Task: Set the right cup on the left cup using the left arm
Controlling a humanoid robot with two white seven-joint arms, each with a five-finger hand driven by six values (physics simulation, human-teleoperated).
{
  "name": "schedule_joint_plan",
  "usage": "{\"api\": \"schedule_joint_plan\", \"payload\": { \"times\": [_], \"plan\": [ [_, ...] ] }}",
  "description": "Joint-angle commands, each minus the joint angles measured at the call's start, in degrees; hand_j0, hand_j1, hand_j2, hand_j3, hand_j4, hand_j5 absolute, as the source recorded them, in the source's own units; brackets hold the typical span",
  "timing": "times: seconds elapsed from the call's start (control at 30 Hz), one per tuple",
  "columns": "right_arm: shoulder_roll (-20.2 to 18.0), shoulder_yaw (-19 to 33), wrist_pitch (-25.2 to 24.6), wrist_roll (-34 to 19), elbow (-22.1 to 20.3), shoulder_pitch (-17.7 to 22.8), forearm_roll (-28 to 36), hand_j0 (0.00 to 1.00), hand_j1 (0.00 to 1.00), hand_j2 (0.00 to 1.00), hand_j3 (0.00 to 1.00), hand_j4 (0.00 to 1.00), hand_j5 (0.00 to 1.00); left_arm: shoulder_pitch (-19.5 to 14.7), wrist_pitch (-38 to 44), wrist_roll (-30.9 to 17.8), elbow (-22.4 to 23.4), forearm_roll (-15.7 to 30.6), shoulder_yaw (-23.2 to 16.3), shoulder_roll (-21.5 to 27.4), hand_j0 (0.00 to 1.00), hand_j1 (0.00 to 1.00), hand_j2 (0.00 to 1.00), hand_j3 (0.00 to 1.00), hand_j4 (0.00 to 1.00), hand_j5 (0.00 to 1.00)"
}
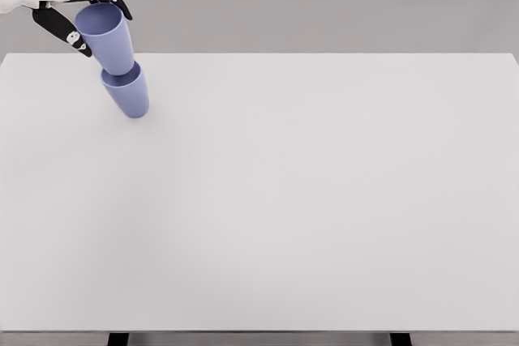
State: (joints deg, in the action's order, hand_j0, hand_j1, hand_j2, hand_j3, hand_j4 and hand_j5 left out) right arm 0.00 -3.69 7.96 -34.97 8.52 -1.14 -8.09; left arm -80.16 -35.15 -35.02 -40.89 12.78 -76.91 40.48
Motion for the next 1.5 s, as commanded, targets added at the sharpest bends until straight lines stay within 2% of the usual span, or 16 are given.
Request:
{"api": "schedule_joint_plan", "payload": {
  "times": [0.0, 0.07, 0.1, 0.3, 0.43, 0.73, 0.8, 1.47],
  "plan": [
    [0.0, 0.0, 0.04, -0.03, 0.01, 0.0, -0.08, 1.0, 1.0, 1.0, 1.0, 1.0, 1.0, 0.0, 0.15, 0.02, -0.07, 0.31, 0.27, 0.03, 0.63, 0.63, 0.63, 0.63, 0.63, 0.63],
    [0.0, 0.0, 0.04, -0.03, 0.01, 0.0, -0.08, 1.0, 1.0, 1.0, 1.0, 1.0, 1.0, 0.0, 0.15, 0.02, -0.07, 0.31, 0.19, 0.04, 0.65, 0.65, 0.65, 0.65, 0.65, 0.65],
    [0.0, 0.0, 0.04, -0.03, 0.1, 0.0, -0.08, 1.0, 1.0, 1.0, 1.0, 1.0, 1.0, 0.0, 0.15, 0.02, -0.07, 0.31, 0.19, 0.04, 0.71, 0.71, 0.71, 0.71, 0.71, 0.71],
    [0.0, 0.0, 0.04, -0.03, 0.01, 0.0, -0.08, 1.0, 1.0, 1.0, 1.0, 1.0, 1.0, 0.09, 0.15, 0.02, -0.15, 0.23, 0.19, 0.04, 0.74, 0.74, 0.74, 0.74, 0.74, 0.74],
    [0.0, 0.0, 0.04, -0.03, 0.01, 0.0, -0.08, 1.0, 1.0, 1.0, 1.0, 1.0, 1.0, 0.09, 0.15, 0.02, -0.33, 0.23, 0.19, 0.12, 0.84, 0.84, 0.84, 0.84, 0.84, 0.84],
    [0.0, 0.0, 0.04, -0.03, 0.01, 0.0, -0.08, 1.0, 1.0, 1.0, 1.0, 1.0, 1.0, 0.09, 0.15, 0.02, -0.68, 0.14, 0.8, 0.03, 0.84, 0.84, 0.84, 0.84, 0.84, 0.84],
    [0.0, 0.0, 0.04, -0.03, 0.01, 0.0, -0.08, 1.0, 1.0, 1.0, 1.0, 1.0, 1.0, 0.09, 0.15, 0.02, -0.68, 0.14, 0.62, 0.04, 0.89, 0.89, 0.89, 0.89, 0.89, 0.89],
    [0.0, 0.0, 0.04, -0.03, 0.01, 0.0, -0.08, 1.0, 1.0, 1.0, 1.0, 1.0, 1.0, 0.26, 0.15, 0.02, -1.21, 0.14, 0.36, 0.83, 0.9, 0.9, 0.9, 0.9, 0.9, 0.9]
  ]
}}
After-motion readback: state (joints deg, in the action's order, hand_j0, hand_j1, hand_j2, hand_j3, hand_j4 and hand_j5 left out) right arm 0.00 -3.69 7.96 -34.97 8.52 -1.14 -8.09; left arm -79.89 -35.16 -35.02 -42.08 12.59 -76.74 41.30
